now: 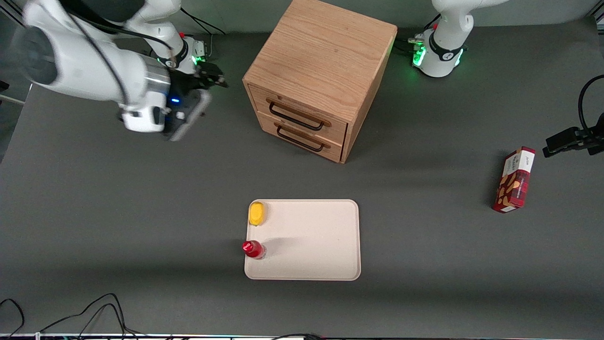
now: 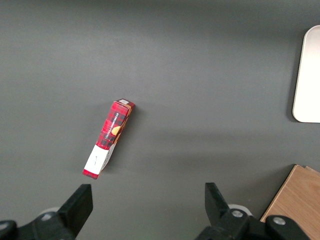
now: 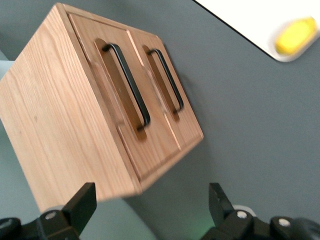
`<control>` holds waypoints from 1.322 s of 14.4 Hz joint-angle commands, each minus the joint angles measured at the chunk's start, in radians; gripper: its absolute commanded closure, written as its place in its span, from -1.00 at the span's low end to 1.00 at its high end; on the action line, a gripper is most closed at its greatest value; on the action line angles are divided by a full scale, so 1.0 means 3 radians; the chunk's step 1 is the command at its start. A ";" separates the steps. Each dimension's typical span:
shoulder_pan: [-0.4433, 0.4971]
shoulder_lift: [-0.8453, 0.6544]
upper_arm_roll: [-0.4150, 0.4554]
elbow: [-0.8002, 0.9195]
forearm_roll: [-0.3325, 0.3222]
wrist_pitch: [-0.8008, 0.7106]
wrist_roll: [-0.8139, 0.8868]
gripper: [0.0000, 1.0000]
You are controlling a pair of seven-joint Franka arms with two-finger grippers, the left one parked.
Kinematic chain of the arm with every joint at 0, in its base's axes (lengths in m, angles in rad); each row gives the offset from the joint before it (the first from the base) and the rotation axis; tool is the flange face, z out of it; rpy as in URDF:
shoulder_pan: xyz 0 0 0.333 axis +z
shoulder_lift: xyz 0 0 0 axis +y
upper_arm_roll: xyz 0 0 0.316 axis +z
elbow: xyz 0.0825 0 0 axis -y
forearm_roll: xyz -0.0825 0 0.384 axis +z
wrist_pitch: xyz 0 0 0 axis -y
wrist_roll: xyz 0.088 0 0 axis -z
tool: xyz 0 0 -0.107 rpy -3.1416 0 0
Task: Open upper drawer
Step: 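Move the right gripper to the upper drawer's black handle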
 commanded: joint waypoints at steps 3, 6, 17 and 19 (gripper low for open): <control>-0.0012 0.0641 0.0317 0.0173 0.0026 0.0328 -0.0584 -1.00; 0.0044 0.0918 0.0445 0.0173 0.0010 0.0613 -0.0584 -1.00; 0.0142 0.1133 0.0635 -0.0159 -0.0061 0.1325 -0.0579 -1.00; 0.0162 0.1133 0.0635 -0.0200 -0.0061 0.1341 -0.0584 -1.00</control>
